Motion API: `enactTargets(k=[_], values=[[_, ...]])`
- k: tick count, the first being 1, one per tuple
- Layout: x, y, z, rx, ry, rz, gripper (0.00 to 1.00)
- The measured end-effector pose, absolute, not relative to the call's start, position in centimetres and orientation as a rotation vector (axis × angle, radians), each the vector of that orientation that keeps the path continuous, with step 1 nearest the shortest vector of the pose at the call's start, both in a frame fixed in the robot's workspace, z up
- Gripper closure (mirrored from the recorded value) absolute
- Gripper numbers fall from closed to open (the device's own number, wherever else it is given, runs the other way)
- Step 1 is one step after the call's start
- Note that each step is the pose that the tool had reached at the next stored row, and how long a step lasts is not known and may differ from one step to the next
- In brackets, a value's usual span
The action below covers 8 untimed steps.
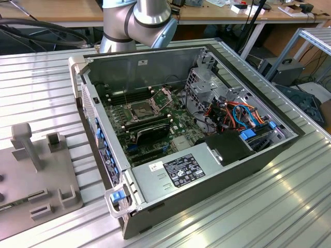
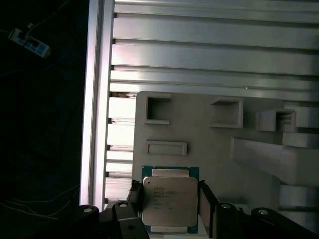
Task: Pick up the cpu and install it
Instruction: 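Pick up the cpu and move it towards the insertion slot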
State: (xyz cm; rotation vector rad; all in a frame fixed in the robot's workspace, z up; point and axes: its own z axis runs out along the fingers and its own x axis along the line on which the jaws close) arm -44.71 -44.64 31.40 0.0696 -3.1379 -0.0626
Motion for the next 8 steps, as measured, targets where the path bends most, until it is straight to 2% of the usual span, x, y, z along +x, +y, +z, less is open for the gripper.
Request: enactTargets(k=[8], values=[[-44.71, -44.64, 31.92, 0.070, -3.138, -0.063, 0.45]])
